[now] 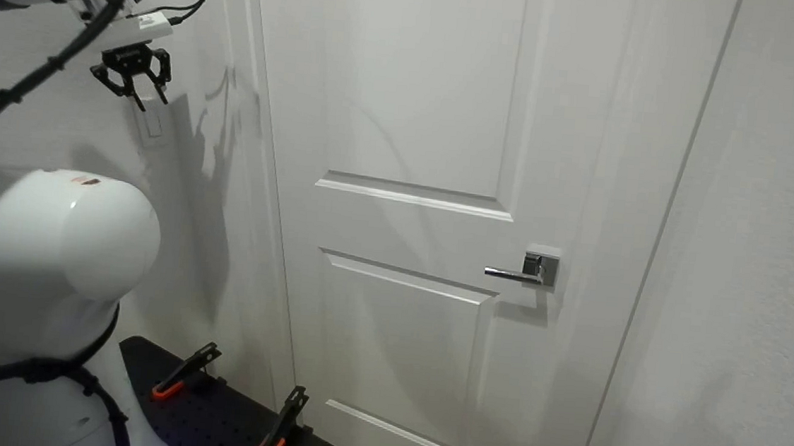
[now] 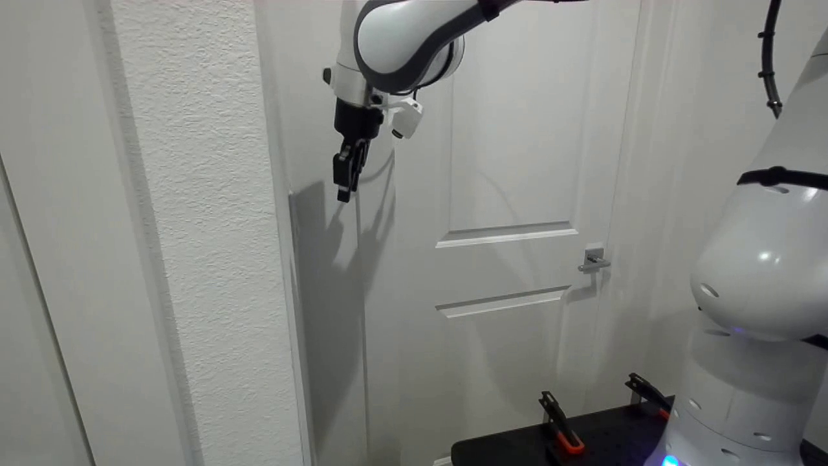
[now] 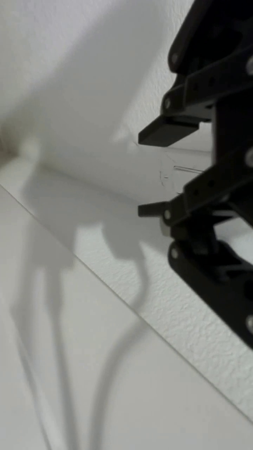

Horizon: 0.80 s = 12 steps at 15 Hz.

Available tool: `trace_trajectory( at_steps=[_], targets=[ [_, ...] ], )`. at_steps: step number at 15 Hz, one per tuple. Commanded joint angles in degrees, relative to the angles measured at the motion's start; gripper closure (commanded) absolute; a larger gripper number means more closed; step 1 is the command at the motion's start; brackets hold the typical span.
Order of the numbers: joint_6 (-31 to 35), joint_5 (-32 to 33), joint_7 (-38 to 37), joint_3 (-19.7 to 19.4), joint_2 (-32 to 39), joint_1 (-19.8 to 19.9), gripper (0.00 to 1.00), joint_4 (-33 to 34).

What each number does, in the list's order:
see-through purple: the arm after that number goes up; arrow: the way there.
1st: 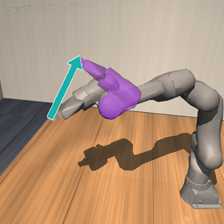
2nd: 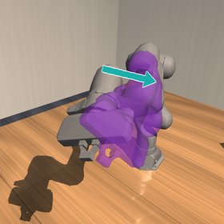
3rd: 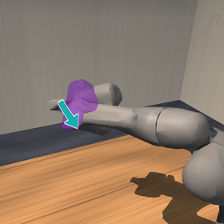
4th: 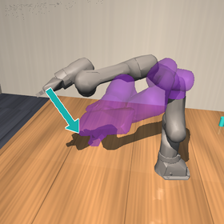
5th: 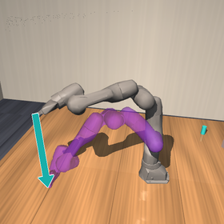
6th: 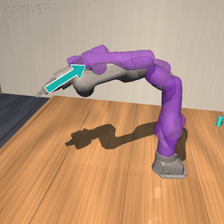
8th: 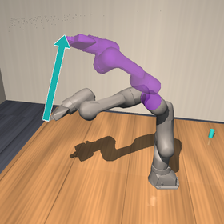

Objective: Switch the light on then off again.

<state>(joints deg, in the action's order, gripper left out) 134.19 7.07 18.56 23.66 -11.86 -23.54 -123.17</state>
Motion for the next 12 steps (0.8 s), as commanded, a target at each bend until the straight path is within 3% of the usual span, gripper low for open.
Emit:
trace_trajectory(
  at_steps=[1, 4, 9, 12],
  targets=[
    [-6.6, -3.7, 7.1, -2.6, -2.6, -1.4, 0.20, 1.1],
    [-9.7, -6.8, 11.5, -4.1, -3.4, -2.3, 0.01, 1.8],
    [-12.8, -10.0, 15.1, -5.2, -3.9, -2.9, 0.00, 2.3],
    [-10.8, -9.0, 13.5, -4.3, -3.3, -2.5, 0.00, 1.6]
  ],
)
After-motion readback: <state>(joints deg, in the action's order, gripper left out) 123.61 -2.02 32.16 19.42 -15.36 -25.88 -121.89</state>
